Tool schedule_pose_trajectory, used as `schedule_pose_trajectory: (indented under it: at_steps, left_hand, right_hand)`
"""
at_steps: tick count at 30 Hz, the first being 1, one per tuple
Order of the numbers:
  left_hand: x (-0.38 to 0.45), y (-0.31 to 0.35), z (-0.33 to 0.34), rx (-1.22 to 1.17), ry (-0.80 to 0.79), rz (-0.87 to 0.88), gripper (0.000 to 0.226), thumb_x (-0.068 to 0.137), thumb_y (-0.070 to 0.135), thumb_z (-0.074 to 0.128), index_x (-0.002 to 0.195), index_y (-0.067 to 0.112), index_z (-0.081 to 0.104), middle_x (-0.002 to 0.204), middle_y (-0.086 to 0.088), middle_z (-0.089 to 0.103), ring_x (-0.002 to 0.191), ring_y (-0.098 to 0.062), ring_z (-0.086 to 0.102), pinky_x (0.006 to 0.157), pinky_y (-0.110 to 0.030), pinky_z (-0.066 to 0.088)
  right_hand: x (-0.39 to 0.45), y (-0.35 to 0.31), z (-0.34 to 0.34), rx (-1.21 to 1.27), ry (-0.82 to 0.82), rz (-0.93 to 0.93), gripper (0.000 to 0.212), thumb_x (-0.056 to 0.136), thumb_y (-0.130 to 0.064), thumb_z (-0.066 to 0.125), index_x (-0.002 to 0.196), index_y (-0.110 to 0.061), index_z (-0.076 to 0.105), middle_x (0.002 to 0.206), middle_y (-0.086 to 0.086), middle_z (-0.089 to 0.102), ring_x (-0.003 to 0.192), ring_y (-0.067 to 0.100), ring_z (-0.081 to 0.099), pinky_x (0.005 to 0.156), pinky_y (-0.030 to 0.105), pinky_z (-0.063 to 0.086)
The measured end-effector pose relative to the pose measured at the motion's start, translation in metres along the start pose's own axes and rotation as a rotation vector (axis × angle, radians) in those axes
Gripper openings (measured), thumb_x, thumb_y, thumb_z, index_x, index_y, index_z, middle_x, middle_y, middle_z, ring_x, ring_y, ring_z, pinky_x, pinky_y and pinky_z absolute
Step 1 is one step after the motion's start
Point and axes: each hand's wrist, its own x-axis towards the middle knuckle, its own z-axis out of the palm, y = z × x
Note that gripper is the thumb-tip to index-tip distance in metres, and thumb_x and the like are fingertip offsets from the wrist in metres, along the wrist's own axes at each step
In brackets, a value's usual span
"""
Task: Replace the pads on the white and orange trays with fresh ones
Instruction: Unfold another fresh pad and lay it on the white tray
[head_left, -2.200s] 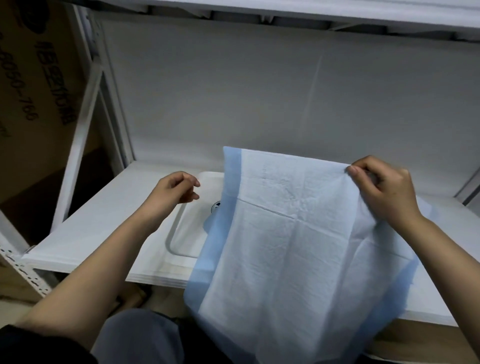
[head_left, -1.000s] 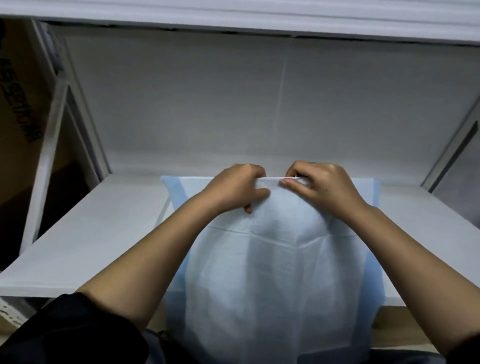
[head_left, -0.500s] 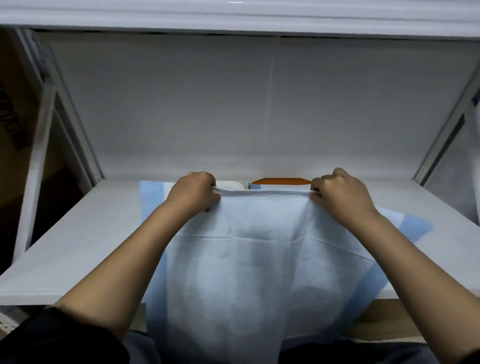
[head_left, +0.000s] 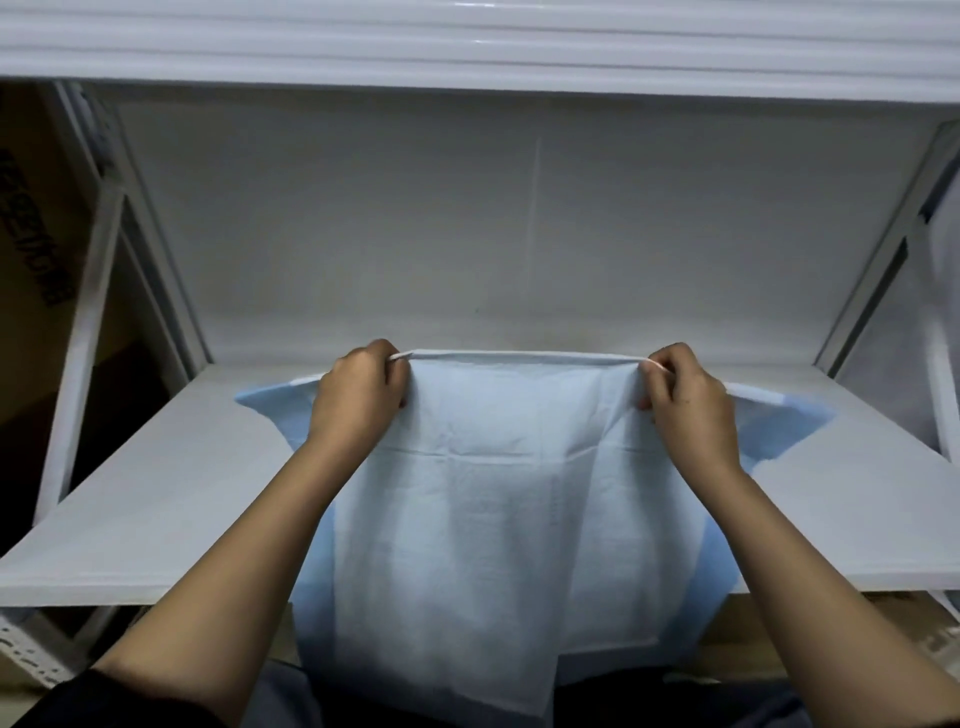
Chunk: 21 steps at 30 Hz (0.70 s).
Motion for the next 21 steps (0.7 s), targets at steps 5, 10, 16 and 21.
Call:
schedule_pose_trajectory:
  at_steps: [5, 10, 16, 21]
  left_hand:
    - [-0.002, 0.011, -0.010, -0.465, 0.152, -0.131, 0.016, 0.087, 0.011, 0.050, 0.076, 0.019, 0.059, 0.068, 0.005, 0.069, 0.071, -0.016, 0.067, 0.074, -0.036, 0.055]
    - [0.023, 0.013, -0.014, -0.274, 0.211, -0.026, 0.017, 0.089, 0.012, 0.053, 0.101, 0.016, 0.065, 0.092, -0.001, 0.069, 0.087, -0.020, 0.062, 0.070, -0.024, 0.039]
    - [0.069, -0.002, 0.025, 0.033, -0.011, 0.065, 0.043, 0.084, 0.005, 0.045, 0.126, 0.011, 0.053, 0.123, -0.016, 0.053, 0.109, -0.037, 0.052, 0.081, -0.037, 0.043]
    - [0.094, -0.023, 0.072, 0.145, -0.196, 0.055, 0.060, 0.089, 0.018, 0.053, 0.144, 0.011, 0.032, 0.145, -0.014, 0.034, 0.123, -0.037, 0.046, 0.097, -0.042, 0.040]
  right_hand:
    - [0.002, -0.017, -0.004, 0.299, 0.169, -0.021, 0.009, 0.094, -0.026, 0.054, 0.088, -0.020, 0.057, 0.086, 0.000, 0.067, 0.083, 0.018, 0.064, 0.076, 0.038, 0.051]
    - [0.037, -0.023, -0.001, 0.128, 0.175, -0.153, 0.018, 0.092, -0.014, 0.056, 0.108, -0.013, 0.065, 0.105, 0.000, 0.068, 0.093, 0.015, 0.062, 0.083, 0.024, 0.045]
    - [0.086, -0.008, 0.048, -0.240, -0.092, -0.279, 0.046, 0.089, 0.000, 0.049, 0.135, -0.003, 0.049, 0.130, 0.018, 0.055, 0.119, 0.037, 0.048, 0.100, 0.036, 0.035]
    - [0.102, 0.009, 0.102, -0.341, -0.316, -0.158, 0.069, 0.091, -0.040, 0.056, 0.146, -0.009, 0.029, 0.149, 0.012, 0.034, 0.135, 0.031, 0.032, 0.110, 0.037, 0.026]
